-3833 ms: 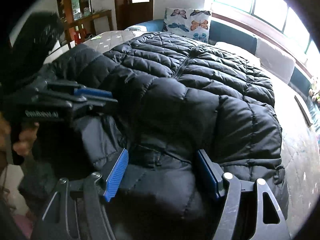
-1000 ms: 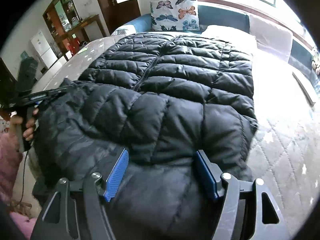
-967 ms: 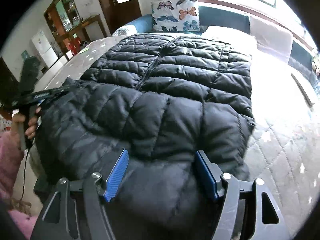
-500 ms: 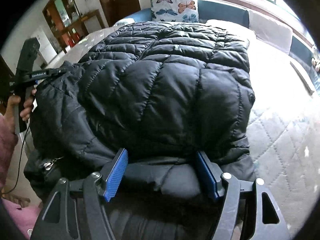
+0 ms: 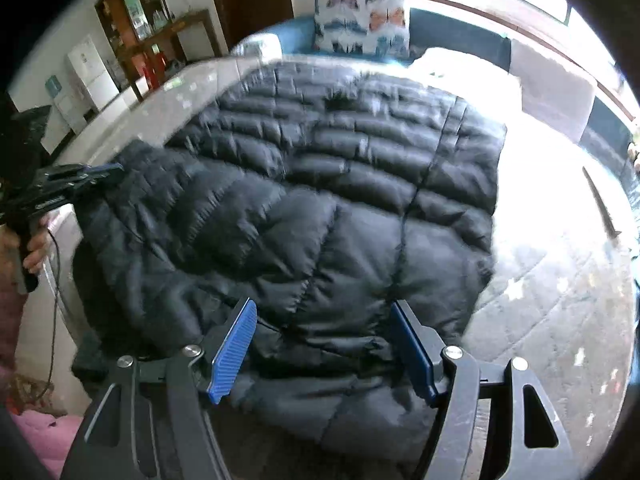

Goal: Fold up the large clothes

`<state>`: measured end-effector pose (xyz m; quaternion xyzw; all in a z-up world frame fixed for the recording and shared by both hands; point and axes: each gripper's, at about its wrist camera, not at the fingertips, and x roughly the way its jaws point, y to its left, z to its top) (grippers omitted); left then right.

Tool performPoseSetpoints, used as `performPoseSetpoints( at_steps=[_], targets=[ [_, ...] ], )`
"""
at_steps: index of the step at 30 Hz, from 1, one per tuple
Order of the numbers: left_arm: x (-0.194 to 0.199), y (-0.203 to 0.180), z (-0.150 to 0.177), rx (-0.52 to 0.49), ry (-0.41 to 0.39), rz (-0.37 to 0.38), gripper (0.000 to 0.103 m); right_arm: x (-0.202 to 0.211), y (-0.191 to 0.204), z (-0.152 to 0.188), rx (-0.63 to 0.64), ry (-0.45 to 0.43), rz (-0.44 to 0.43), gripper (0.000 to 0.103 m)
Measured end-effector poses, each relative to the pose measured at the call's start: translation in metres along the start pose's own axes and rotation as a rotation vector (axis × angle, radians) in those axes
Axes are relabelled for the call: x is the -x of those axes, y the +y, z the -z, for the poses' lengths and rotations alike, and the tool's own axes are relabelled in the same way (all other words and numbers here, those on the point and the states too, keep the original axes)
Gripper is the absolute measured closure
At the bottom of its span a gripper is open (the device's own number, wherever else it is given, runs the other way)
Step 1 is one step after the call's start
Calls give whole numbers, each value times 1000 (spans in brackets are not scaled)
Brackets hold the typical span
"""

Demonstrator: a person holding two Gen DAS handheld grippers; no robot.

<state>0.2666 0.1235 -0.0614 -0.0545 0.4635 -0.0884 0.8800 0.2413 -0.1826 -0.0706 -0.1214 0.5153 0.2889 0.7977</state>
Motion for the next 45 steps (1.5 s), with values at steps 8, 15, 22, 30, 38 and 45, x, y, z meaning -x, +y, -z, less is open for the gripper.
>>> performPoseSetpoints(
  at_steps=[8,15,22,30,38,45],
  targets=[
    [10,15,-22,53,57,71,92,-2,-7,-5,13,50,-25,27],
    [33,46,-100,60,83,-17,61,49,-58,-55,-77,17,-62,27],
    [10,97,-196,94,90,-73,28,52,-131,-127,-221,7,-91,27],
    [-77,143,-253,202,108,-6,27,-43,-216,-165,-417,54,-100,27],
    [-166,174,-245,295,176,36,27,-119,-260,-154,-531,66,-228,27],
    [-199,192,-250,366,137,111,27,-124,-270,-155,-536,-28,-357,27]
  ],
)
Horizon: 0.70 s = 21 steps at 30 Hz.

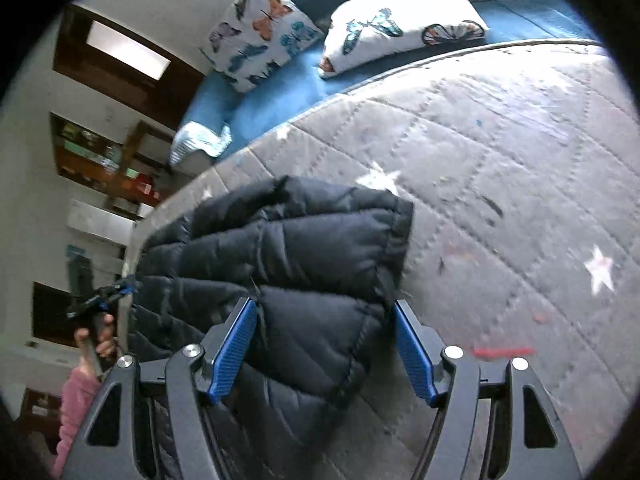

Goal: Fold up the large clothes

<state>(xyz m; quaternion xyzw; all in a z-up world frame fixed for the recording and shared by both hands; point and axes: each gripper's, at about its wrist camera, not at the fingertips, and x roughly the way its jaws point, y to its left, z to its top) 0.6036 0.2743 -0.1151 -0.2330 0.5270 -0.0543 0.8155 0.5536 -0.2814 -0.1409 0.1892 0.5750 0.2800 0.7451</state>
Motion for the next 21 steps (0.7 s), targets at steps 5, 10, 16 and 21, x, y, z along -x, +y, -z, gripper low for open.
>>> performPoseSetpoints(
  at_steps=[5,10,16,21],
  targets=[
    [-15,-18,-2,-73,-1,11,48,-9,5,-7,26,-7,-38,46],
    [-14,-41,5,-128,-59,-71,86,-3,15,-6,63,-26,1,79],
    [55,-71,16,-117,-186,-18,92,52,74,8,192,-102,12,83],
    [141,-98,46,-163,-306,24,92,115,124,43,297,-167,22,84]
  ],
)
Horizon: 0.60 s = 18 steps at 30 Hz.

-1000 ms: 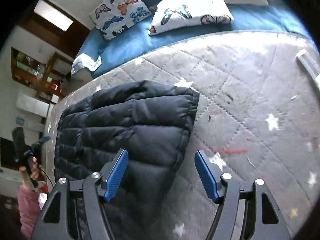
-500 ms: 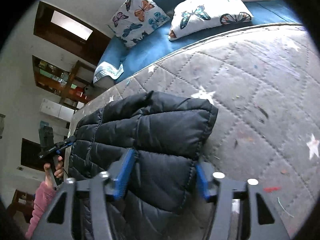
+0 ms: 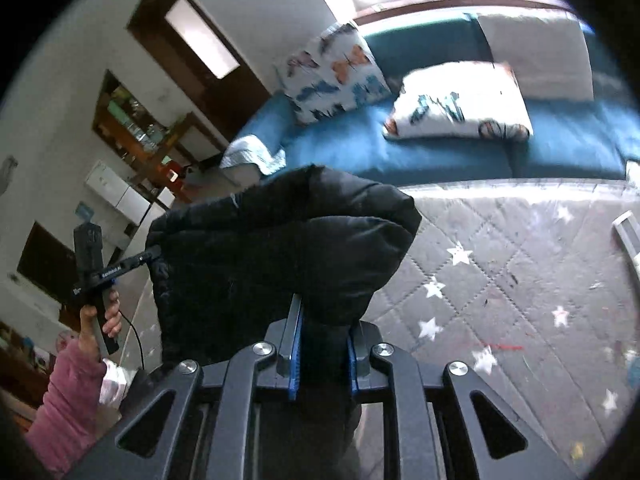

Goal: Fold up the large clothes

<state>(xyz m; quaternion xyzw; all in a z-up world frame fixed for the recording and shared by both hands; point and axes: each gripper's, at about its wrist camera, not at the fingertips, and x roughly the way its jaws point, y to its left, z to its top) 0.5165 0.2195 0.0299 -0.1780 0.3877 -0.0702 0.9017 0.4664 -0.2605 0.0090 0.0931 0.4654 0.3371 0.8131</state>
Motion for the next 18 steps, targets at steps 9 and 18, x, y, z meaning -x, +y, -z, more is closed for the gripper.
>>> performPoseSetpoints(
  at_steps=[9,18],
  targets=[
    [187,-34,86,-49,-221,93,92,104,83,76,154,-95,29,84],
    [284,-36,240,-63,-305,115,92,138,118,190,222,-130,31,84]
  ],
)
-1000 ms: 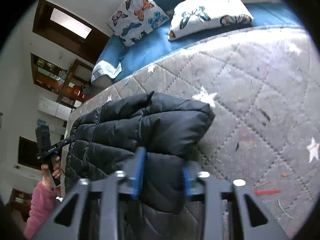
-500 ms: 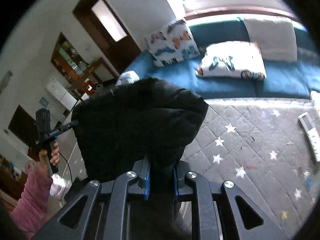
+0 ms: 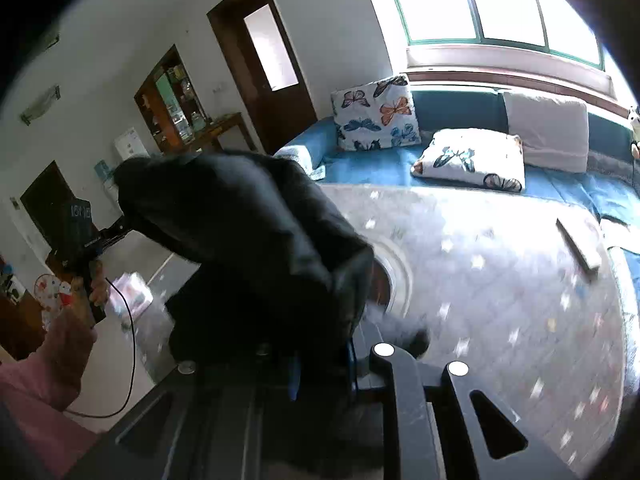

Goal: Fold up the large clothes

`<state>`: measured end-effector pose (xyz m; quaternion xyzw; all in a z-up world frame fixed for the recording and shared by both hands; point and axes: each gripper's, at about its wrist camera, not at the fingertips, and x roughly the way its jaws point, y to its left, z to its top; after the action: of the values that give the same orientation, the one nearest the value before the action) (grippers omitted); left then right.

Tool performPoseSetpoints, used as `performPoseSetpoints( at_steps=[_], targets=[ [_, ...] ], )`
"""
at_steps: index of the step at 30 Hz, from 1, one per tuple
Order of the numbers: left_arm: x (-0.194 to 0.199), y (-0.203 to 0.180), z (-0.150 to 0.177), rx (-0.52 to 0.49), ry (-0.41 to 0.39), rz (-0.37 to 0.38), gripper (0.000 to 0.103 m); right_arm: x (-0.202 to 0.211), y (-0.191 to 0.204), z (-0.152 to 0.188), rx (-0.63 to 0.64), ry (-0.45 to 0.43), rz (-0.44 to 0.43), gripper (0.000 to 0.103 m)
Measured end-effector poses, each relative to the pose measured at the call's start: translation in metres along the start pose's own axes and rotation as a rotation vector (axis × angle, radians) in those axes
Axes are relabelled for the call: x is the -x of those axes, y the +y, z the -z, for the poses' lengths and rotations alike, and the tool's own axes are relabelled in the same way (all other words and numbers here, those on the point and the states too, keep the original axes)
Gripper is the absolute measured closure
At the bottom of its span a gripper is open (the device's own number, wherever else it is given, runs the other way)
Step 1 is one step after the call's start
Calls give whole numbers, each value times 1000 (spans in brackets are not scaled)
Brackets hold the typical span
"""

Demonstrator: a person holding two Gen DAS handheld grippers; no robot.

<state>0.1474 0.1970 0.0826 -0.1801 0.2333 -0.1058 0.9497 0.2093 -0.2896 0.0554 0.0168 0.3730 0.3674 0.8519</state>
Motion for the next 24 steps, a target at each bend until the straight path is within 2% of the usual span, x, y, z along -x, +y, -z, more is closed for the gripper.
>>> performPoseSetpoints(
  at_steps=[7,13,20,24],
  targets=[
    [44,9,96,77,4,7,92,-7,12,75,-14,-10,-26,83],
    [53,23,154,153,34,3,92,-17,10,115,-27,-48,-44,83],
    [46,39,200,201,82,-11,92,-28,13,149,36,-90,-26,79],
    [43,43,204,202,96,-6,92,-24,23,148,95,-94,18,77]
  ],
)
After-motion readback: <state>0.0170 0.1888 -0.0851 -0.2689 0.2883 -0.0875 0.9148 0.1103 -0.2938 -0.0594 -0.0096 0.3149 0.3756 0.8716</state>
